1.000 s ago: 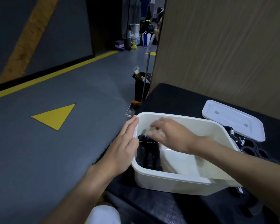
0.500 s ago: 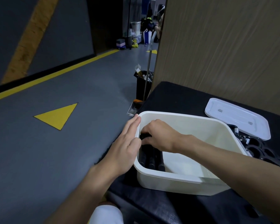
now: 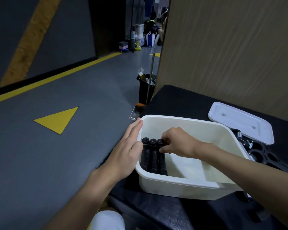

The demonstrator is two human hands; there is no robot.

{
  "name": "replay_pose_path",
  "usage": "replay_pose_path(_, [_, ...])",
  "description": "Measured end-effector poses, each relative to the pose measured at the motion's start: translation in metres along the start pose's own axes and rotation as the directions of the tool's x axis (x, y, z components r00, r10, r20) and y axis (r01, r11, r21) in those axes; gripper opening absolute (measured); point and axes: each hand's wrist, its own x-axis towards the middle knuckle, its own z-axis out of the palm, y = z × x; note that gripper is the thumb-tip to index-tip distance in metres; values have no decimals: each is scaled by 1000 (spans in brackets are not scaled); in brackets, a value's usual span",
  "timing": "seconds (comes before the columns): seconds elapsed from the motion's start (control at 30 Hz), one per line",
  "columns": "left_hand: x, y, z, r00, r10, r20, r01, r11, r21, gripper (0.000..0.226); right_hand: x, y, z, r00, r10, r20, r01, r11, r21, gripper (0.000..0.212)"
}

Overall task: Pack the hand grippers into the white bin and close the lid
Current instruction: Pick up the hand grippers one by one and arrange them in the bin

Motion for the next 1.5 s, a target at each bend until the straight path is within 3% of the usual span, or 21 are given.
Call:
replay_pose_path(0.23, [1,4,0,1000,-21,12,21,1000,17,72,-4,0,6,998,17,-53,-12,996,84,22])
replay_pose_path(0.4, [2,5,-2,999,-25,25,24,997,71,71,-21,5,-2,998,56,-34,-48,976,213,46])
replay_pose_path(0.53, [3,10,-10,998,-45,43,37,984,175,71,-58,13,-20,980,62,-191,-10,965,262,46])
replay_pose_path(0.7, [9,26,-9,997,-83,10,76,955,288,56,-129,46,-41,826,60,-560,-109,993,-54,24])
replay_pose_path(0.77, [8,28,-6,996,-79,-33,85,954,287,55,-158,65,-42,725,121,-678,-177,984,-14,12])
replay_pose_path(0.83, [7,28,-4,995,-75,-60,89,947,310,53,-178,91,-38,629,230,-742,-265,962,74,14])
replay_pose_path(0.9, [5,29,-4,994,-83,-70,101,938,331,53,-189,118,-31,598,365,-713,-356,919,172,19])
replay_pose_path(0.97, [4,32,-4,993,-99,-72,117,935,335,53,-192,139,-22,632,472,-615,-474,863,176,23])
replay_pose_path(1.07, [3,36,-5,989,-136,-65,150,923,354,54,-188,158,-6,710,573,-409,-643,765,-46,42])
replay_pose_path(1.13, [2,39,-7,986,-161,-51,168,905,391,58,-183,163,0,733,593,-332,-661,737,-143,50])
replay_pose_path(1.23, [1,42,-10,979,-198,-46,198,875,442,73,-174,167,6,749,578,-325,-657,714,-244,50])
replay_pose_path(1.3, [-1,45,-10,977,-210,-41,205,859,470,73,-170,167,8,721,604,-340,-690,675,-262,49])
replay_pose_path(1.43, [-5,57,-8,972,-236,-16,209,826,524,60,-166,166,12,688,641,-339,-723,645,-248,49])
replay_pose_path(1.5, [-4,59,-8,972,-236,-10,201,802,562,56,-166,167,11,658,656,-368,-736,665,-129,41])
